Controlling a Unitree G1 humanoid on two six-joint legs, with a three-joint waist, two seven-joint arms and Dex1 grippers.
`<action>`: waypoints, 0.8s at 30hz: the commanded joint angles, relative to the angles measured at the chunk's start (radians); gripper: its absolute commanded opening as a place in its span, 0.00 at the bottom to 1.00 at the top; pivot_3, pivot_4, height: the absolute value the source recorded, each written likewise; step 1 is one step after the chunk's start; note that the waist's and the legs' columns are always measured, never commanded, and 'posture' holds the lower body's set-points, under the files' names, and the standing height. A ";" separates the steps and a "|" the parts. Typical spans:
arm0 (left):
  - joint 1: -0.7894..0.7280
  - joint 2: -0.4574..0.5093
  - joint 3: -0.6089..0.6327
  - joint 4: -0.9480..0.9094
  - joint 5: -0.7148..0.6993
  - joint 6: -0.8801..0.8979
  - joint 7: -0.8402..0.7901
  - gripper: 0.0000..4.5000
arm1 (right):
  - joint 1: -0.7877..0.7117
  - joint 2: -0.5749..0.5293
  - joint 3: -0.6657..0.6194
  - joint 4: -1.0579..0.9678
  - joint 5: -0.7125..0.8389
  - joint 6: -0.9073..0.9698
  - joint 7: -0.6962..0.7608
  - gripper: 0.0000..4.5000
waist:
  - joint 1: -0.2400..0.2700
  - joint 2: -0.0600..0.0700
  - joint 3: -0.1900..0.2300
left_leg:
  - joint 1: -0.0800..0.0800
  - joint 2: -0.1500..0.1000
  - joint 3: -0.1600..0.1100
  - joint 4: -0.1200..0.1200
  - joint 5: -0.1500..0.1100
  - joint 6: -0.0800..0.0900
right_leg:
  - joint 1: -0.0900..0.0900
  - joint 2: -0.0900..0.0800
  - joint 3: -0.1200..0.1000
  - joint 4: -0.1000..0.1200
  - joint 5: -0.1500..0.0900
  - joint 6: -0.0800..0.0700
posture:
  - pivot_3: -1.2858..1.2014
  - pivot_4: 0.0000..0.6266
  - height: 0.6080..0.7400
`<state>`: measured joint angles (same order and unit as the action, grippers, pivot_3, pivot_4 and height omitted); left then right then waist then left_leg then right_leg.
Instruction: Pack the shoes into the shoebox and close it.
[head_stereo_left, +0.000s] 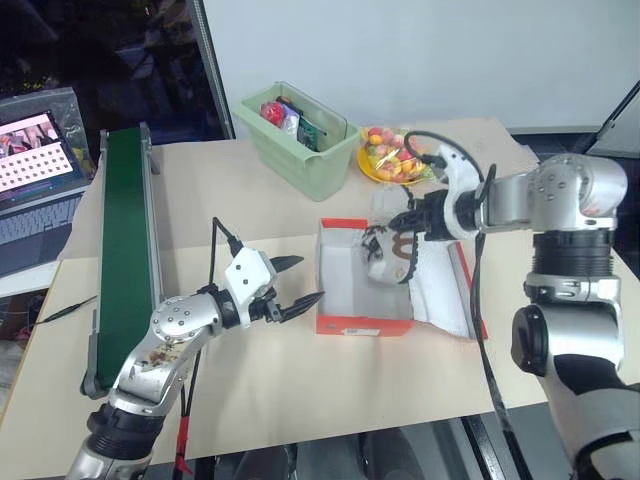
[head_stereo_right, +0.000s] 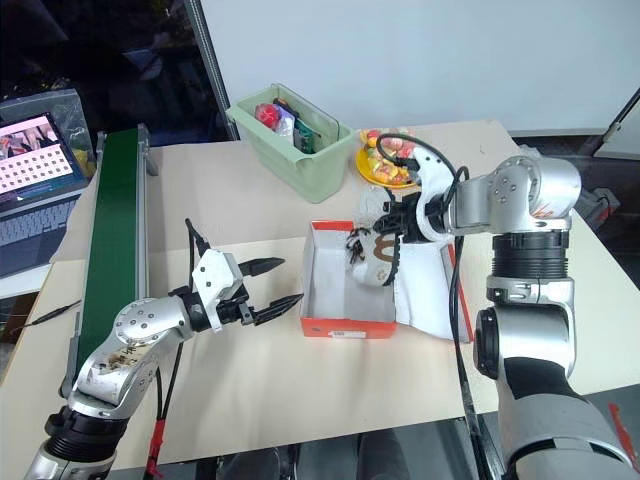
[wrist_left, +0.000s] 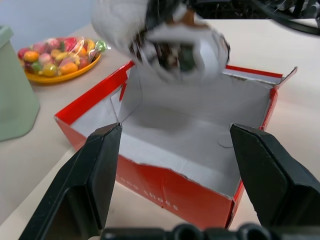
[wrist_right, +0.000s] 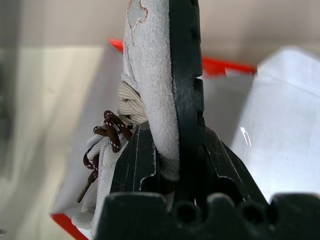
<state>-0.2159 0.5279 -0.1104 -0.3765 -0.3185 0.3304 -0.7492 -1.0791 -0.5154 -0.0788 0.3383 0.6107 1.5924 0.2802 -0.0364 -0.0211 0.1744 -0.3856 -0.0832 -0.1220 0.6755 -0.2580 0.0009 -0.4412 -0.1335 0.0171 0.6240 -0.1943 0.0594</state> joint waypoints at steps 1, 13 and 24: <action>-0.002 0.002 0.012 -0.040 0.003 -0.018 0.004 0.81 | 0.015 -0.001 0.038 0.047 -0.031 -0.049 0.058 0.19 | -0.001 0.000 0.000 | 0.000 0.000 0.000 0.000 0.000 0.000 | 0.000 0.000 0.000 0.000 0.000 0.000 | 0.52 0.24 1.00; 0.011 -0.007 0.002 -0.071 0.012 -0.004 0.037 0.82 | 0.016 0.011 0.191 0.160 -0.110 -0.147 0.222 0.26 | -0.004 0.000 0.000 | 0.000 0.000 0.000 0.001 0.000 0.000 | 0.000 0.000 0.000 0.000 0.000 0.000 | 0.52 0.24 1.00; 0.007 -0.001 0.005 -0.060 0.012 -0.008 0.032 0.83 | -0.070 0.060 0.159 0.138 -0.151 -0.177 0.248 0.98 | -0.007 0.000 0.000 | 0.001 0.000 0.000 0.001 0.000 0.000 | -0.001 0.000 0.001 0.001 0.000 0.000 | 0.52 0.24 1.00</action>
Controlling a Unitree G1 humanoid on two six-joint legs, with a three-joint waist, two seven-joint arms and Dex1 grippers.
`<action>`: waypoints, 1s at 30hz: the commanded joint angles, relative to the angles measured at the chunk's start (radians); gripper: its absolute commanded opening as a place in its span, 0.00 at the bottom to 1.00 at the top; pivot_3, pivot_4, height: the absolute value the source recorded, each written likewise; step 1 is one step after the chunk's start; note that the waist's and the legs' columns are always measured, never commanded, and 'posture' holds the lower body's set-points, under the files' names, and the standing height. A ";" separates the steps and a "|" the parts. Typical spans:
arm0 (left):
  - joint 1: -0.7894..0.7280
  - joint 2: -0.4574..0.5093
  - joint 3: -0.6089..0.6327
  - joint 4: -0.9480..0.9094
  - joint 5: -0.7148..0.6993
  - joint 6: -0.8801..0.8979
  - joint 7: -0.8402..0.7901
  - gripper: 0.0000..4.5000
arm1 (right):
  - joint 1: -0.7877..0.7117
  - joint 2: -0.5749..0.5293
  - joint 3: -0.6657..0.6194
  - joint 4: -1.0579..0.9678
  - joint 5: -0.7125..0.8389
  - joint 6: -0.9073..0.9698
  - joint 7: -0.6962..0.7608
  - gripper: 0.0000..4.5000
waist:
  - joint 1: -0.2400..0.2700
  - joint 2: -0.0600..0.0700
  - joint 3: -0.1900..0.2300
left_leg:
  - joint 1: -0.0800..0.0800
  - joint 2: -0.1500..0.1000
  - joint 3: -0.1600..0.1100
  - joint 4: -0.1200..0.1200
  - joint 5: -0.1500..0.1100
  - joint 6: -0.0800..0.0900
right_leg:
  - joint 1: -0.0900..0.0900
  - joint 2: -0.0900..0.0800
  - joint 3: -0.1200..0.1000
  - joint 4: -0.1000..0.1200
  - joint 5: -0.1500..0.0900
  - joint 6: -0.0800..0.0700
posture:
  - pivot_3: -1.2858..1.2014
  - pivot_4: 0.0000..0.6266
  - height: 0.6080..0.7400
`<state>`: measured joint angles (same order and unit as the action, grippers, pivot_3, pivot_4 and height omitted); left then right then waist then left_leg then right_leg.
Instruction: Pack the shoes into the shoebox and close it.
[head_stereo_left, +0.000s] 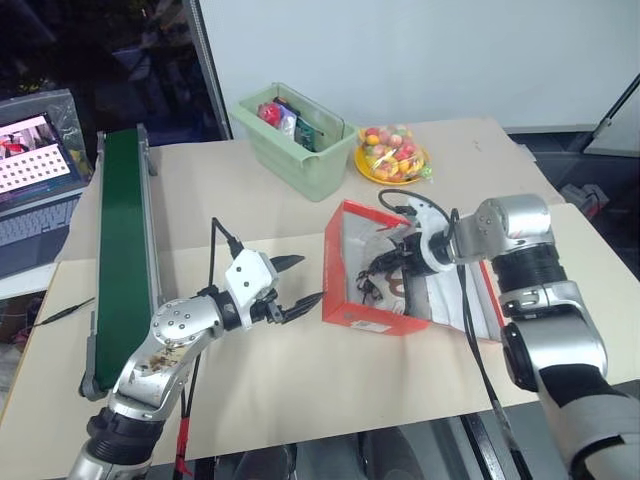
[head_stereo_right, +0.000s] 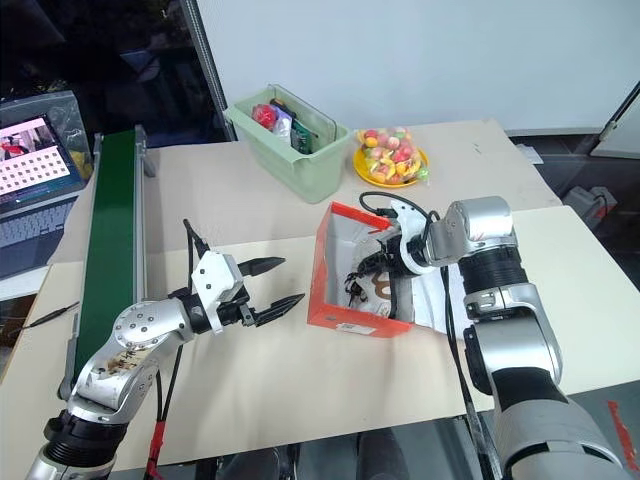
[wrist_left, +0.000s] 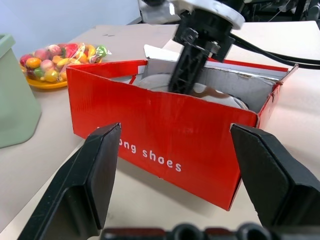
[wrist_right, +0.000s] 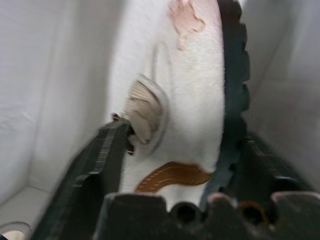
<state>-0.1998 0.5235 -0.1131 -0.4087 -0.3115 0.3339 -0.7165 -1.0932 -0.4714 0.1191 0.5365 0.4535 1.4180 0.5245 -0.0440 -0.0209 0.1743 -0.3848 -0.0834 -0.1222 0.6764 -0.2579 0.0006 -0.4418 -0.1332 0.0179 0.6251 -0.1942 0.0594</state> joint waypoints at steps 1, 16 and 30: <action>-0.014 0.001 0.006 -0.025 0.006 -0.012 0.000 0.83 | -0.073 0.020 -0.035 -0.104 0.006 -0.007 0.003 0.98 | 0.000 0.000 0.000 | 0.000 0.000 0.000 0.000 0.000 0.000 | 0.000 0.000 0.000 0.000 0.000 0.000 | 0.52 0.24 1.00; -0.080 -0.163 0.269 0.128 0.156 0.042 0.507 0.83 | 0.231 -0.036 0.035 -0.850 -0.152 -0.591 0.015 0.98 | 0.012 0.000 0.000 | -0.001 0.000 -0.004 0.000 0.000 0.000 | -0.001 0.000 -0.001 0.000 0.000 0.000 | 0.52 0.24 1.00; -0.017 -0.208 0.503 0.188 0.255 0.139 0.795 0.99 | 0.701 0.074 0.007 -0.896 -0.201 -1.037 0.011 1.00 | 0.020 -0.003 -0.002 | 0.007 0.003 0.000 0.000 0.001 -0.003 | 0.004 0.002 0.002 0.001 0.002 -0.001 | 0.52 0.24 1.00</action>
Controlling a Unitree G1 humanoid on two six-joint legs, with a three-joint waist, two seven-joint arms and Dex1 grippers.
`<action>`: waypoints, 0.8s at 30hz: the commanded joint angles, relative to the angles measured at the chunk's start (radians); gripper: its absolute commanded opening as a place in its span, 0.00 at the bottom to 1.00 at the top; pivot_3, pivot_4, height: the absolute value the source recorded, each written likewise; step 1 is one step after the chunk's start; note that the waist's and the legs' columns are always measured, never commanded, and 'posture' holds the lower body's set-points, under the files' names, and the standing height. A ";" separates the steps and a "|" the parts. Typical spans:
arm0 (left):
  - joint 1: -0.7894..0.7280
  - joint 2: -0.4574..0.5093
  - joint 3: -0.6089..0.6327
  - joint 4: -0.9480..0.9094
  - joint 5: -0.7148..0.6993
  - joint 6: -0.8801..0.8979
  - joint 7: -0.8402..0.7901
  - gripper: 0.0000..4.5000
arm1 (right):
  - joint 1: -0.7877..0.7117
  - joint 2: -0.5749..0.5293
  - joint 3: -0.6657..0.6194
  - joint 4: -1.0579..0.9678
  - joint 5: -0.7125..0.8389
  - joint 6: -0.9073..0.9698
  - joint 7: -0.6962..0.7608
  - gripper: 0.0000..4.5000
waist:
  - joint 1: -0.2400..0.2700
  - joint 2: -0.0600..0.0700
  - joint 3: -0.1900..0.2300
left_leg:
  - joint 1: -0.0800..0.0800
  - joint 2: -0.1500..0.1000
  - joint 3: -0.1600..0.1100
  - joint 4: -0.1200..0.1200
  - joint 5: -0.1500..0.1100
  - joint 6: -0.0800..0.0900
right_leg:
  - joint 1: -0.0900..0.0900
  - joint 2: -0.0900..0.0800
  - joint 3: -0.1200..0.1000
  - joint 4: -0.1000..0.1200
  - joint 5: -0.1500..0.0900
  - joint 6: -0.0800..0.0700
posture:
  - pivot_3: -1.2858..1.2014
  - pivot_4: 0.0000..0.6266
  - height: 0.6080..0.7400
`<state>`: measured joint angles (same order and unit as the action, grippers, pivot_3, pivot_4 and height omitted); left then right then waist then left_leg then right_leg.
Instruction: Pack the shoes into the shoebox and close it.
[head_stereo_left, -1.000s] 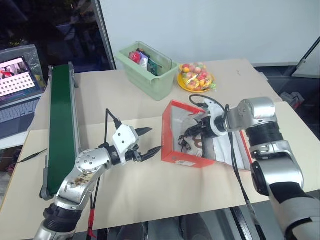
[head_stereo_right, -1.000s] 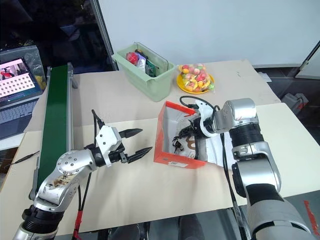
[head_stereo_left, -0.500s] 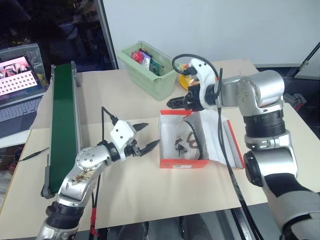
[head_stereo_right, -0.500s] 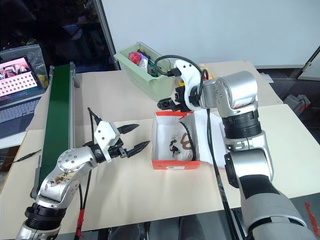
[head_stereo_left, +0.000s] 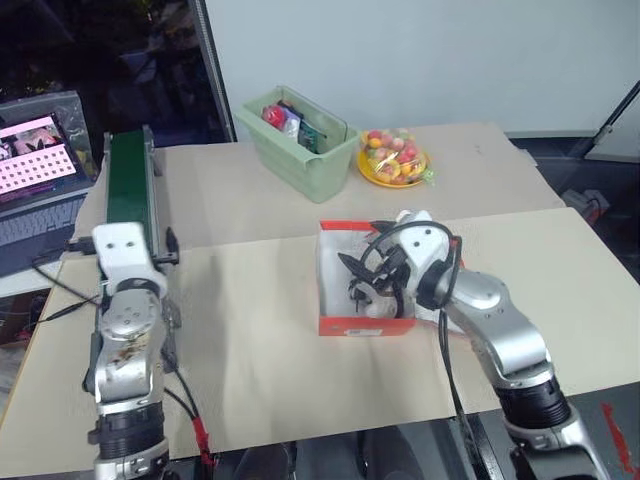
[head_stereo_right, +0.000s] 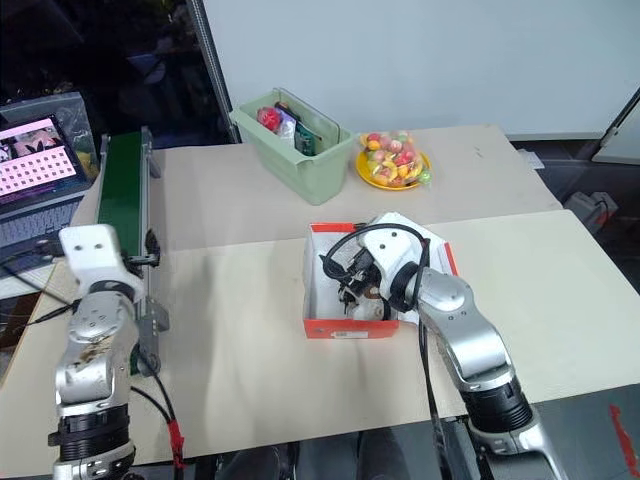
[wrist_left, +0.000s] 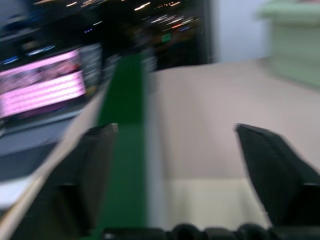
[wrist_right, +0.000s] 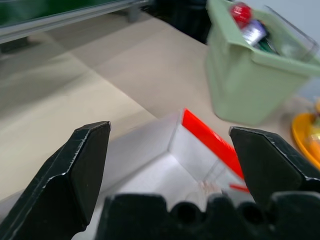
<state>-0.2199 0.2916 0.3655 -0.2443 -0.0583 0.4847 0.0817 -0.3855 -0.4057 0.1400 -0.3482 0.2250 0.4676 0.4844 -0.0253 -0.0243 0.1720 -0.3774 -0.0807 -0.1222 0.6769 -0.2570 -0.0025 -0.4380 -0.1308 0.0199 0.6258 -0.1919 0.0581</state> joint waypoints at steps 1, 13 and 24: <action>0.001 0.033 0.027 0.036 0.009 -0.017 -0.004 0.99 | -0.007 0.008 -0.007 -0.003 0.032 -0.101 0.075 1.00 | 0.004 0.000 0.000 | 0.001 0.000 0.001 0.000 0.000 0.000 | 0.001 0.000 0.000 0.000 0.000 0.000 | 0.52 0.24 1.00; -0.013 0.041 0.050 0.075 0.015 0.013 0.030 0.99 | 0.009 0.025 0.031 0.002 0.047 -0.154 0.186 1.00 | 0.008 0.000 0.000 | 0.002 0.002 0.005 0.000 -0.001 -0.001 | 0.002 0.001 -0.001 -0.001 0.000 0.000 | 0.52 0.24 1.00; -0.030 0.057 0.035 0.093 0.013 0.011 0.020 0.99 | 0.036 0.017 0.038 -0.032 0.182 -0.103 0.316 1.00 | 0.009 -0.001 0.000 | 0.002 0.003 0.005 0.000 -0.001 0.000 | 0.002 0.001 -0.001 -0.002 0.000 0.000 | 0.52 0.24 1.00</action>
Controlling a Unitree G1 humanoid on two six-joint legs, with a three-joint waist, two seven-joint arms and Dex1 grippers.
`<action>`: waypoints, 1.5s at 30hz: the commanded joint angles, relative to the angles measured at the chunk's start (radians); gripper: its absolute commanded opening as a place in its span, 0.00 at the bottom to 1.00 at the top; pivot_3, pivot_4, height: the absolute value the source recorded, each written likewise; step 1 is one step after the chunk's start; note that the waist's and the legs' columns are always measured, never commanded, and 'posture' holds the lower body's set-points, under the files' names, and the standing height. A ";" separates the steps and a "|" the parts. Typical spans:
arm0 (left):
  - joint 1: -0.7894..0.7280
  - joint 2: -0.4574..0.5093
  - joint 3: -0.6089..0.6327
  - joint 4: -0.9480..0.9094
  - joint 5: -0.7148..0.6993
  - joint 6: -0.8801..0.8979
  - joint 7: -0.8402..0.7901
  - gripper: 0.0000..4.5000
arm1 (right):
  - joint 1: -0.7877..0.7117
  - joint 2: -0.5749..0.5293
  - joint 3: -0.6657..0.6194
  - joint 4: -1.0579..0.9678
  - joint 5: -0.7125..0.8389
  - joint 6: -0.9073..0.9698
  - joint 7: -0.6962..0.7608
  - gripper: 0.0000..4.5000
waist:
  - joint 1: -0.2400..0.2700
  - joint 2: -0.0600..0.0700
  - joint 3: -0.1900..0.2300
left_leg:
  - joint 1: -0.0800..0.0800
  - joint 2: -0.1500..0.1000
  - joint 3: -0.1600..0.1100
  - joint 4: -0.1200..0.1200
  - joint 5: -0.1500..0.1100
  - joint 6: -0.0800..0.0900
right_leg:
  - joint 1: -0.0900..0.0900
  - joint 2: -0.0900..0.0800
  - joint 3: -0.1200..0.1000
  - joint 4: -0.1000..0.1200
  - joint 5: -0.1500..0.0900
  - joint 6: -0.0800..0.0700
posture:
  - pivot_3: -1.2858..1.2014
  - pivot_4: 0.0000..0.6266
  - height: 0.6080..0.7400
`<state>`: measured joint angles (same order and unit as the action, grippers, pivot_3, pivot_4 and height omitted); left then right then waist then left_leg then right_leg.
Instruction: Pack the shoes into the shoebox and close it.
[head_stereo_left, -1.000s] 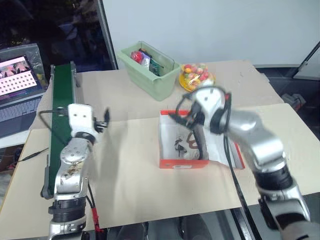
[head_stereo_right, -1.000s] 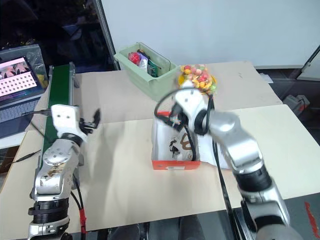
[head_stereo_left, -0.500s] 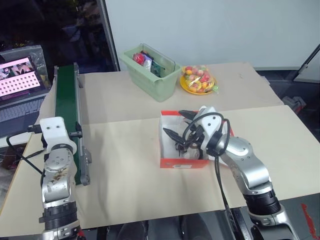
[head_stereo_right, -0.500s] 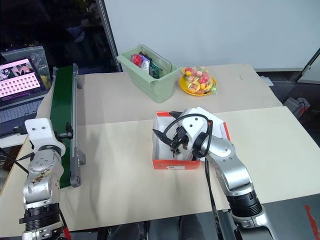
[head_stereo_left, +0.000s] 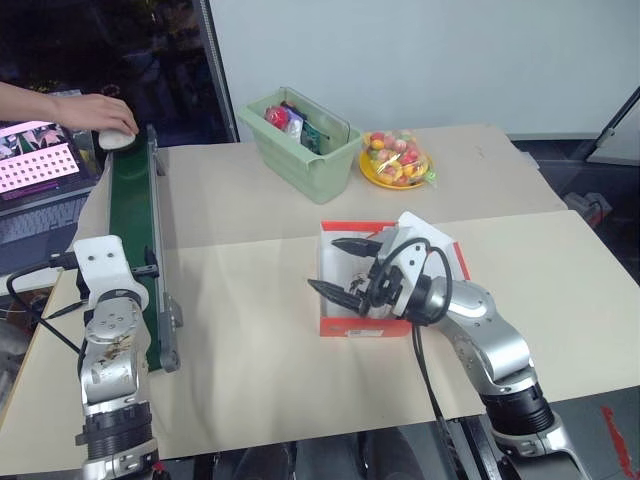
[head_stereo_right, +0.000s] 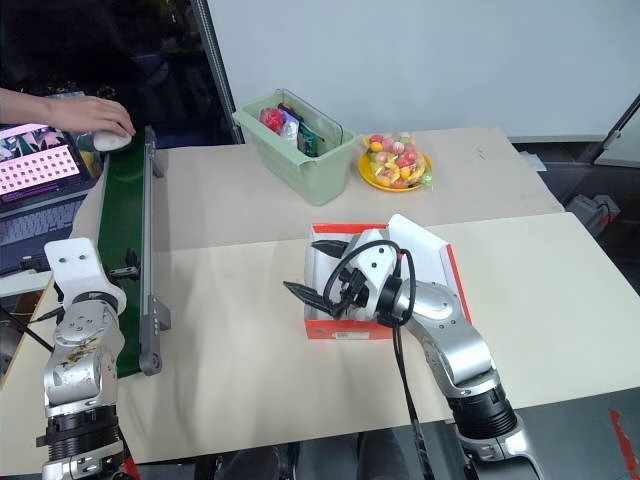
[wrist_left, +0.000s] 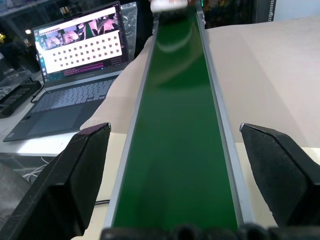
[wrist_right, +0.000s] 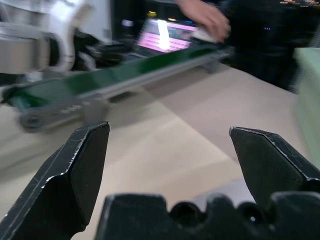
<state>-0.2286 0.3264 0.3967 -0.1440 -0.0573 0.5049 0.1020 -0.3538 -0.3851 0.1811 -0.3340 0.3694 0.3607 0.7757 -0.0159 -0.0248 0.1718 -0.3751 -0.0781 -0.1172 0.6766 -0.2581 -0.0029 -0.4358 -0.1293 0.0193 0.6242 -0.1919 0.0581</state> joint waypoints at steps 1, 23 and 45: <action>-0.023 0.023 0.002 -0.005 0.012 -0.010 0.000 0.99 | 0.006 -0.004 -0.001 -0.046 0.041 0.006 0.030 1.00 | -0.001 0.000 0.000 | 0.000 0.000 0.000 0.000 0.000 0.000 | 0.000 0.000 0.000 0.000 0.000 0.000 | 0.52 0.24 1.00; -0.012 0.022 0.005 -0.024 0.027 0.021 0.013 0.99 | 0.016 -0.001 0.003 -0.063 0.106 0.069 0.041 1.00 | 0.000 0.000 0.000 | 0.000 0.001 0.001 0.000 0.000 0.000 | 0.000 0.000 0.000 0.000 0.000 0.000 | 0.52 0.24 1.00; -0.048 0.034 0.044 -0.049 0.010 0.178 0.031 0.99 | 0.018 -0.008 -0.003 -0.073 0.104 0.088 0.027 1.00 | 0.001 0.000 0.000 | 0.000 0.001 0.001 0.000 0.000 0.000 | 0.000 0.001 0.000 0.000 0.000 0.000 | 0.52 0.24 1.00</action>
<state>-0.2441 0.3354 0.4296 -0.1407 -0.0454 0.6641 0.1356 -0.3348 -0.3901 0.1891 -0.3612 0.4543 0.4469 0.8034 -0.0144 -0.0252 0.1717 -0.3750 -0.0770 -0.1162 0.6767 -0.2585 -0.0031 -0.4362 -0.1288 0.0192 0.6244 -0.1919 0.0581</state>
